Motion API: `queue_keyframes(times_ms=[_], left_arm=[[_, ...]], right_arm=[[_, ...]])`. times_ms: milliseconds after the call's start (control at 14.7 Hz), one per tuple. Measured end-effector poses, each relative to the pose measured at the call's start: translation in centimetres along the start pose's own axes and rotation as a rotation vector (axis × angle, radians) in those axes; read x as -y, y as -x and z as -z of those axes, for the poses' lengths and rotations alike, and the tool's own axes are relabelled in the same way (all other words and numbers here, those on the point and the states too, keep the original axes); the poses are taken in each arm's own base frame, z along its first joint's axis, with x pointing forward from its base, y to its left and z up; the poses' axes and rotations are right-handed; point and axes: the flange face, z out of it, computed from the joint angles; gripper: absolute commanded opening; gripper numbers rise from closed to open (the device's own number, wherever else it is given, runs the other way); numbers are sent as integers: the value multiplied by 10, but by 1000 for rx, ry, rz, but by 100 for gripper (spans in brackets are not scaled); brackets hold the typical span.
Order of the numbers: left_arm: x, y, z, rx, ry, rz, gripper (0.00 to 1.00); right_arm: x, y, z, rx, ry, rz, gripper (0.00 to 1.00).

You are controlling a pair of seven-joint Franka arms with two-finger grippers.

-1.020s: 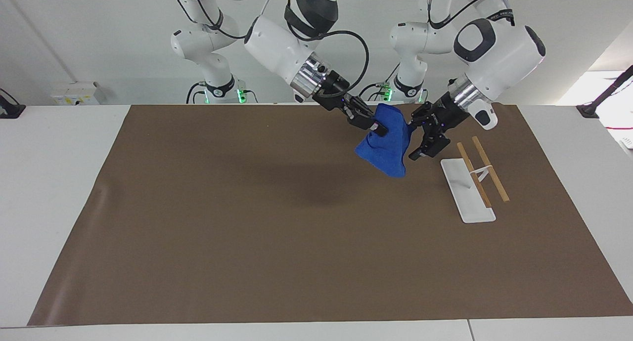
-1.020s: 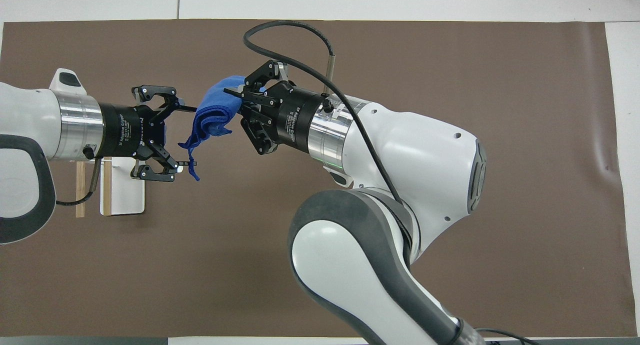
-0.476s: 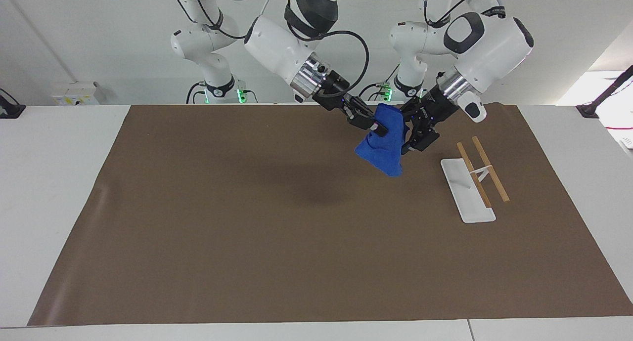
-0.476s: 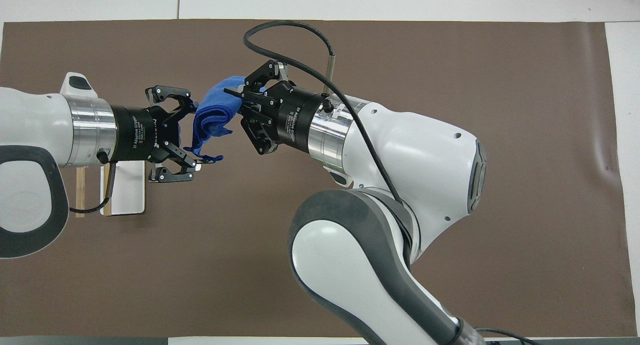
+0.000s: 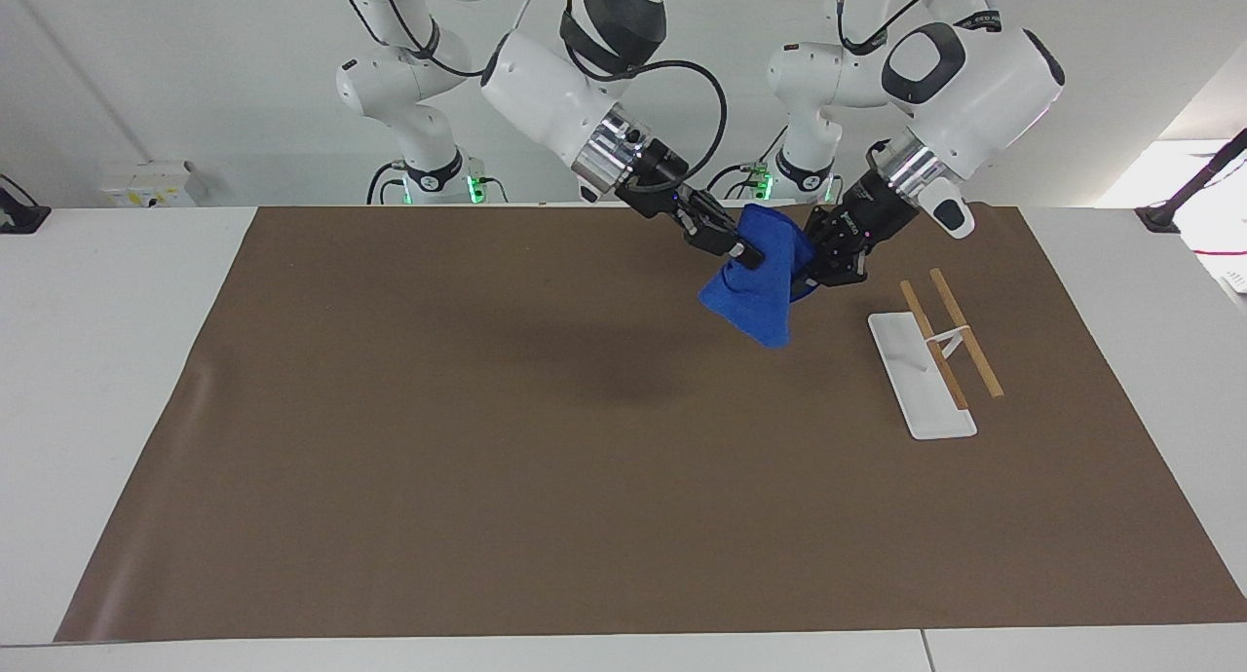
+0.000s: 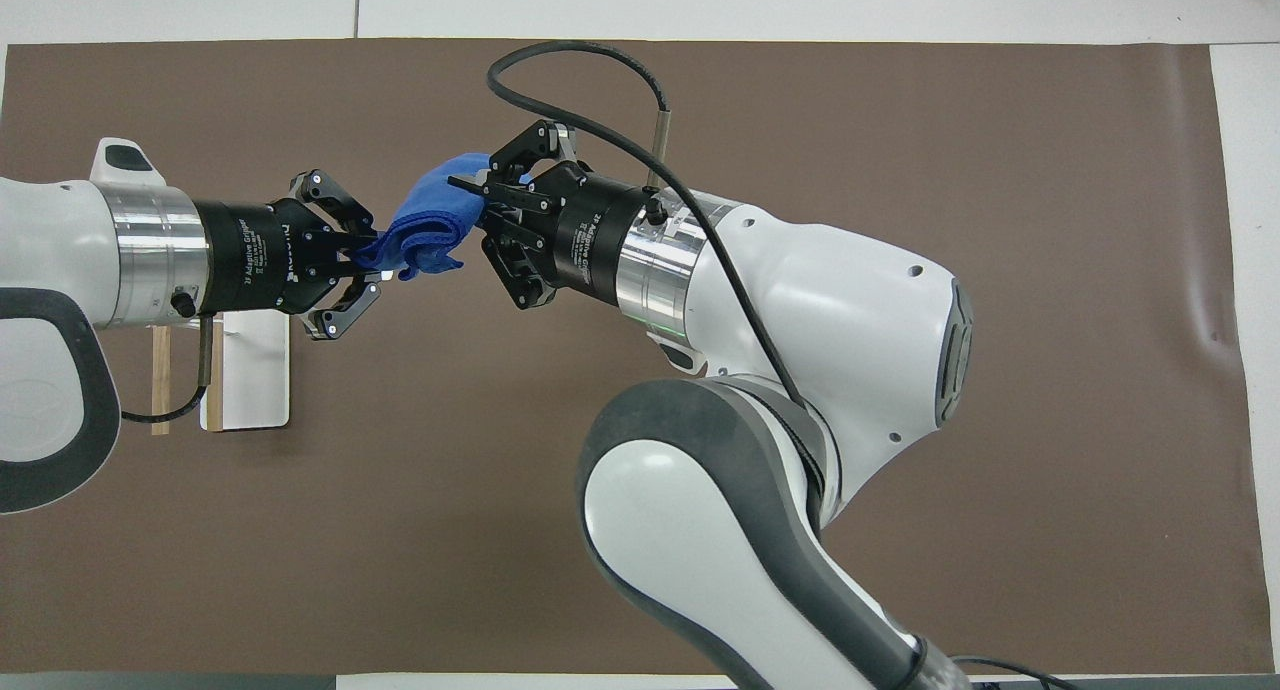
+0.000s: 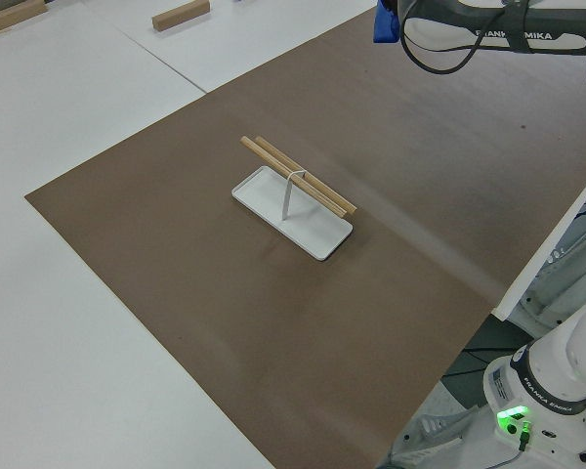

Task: Right arm passes towel to left arm to hang
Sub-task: 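Grasp the towel with the left gripper while the right gripper holds it, then carry the towel over the rack while the right gripper withdraws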

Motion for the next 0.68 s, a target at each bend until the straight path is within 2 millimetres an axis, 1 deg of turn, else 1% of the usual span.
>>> queue_keyframes(times_ms=[68, 136, 204, 340, 476, 544, 680], left_arm=[[-2, 0, 3, 0, 9, 0, 0], [-3, -1, 7, -5, 15, -3, 0], [-4, -2, 9, -16, 18, -9, 0], [-4, -4, 10, -41, 18, -24, 0], [-5, -5, 11, -56, 26, -38, 0], [-6, -6, 12, -77, 33, -62, 0], [-8, -10, 14, -161, 44, -126, 0]], right_arm=[[0, 0, 0, 0, 0, 10, 0], [0, 0, 0, 0, 0, 24, 10], [0, 0, 0, 0, 0, 44, 99], [0, -1, 0, -4, 1, 134, 100], [1, -7, 0, -33, 10, 286, 100], [4, -15, 1, -64, 17, 369, 100], [14, -39, 7, -144, 40, 525, 100]])
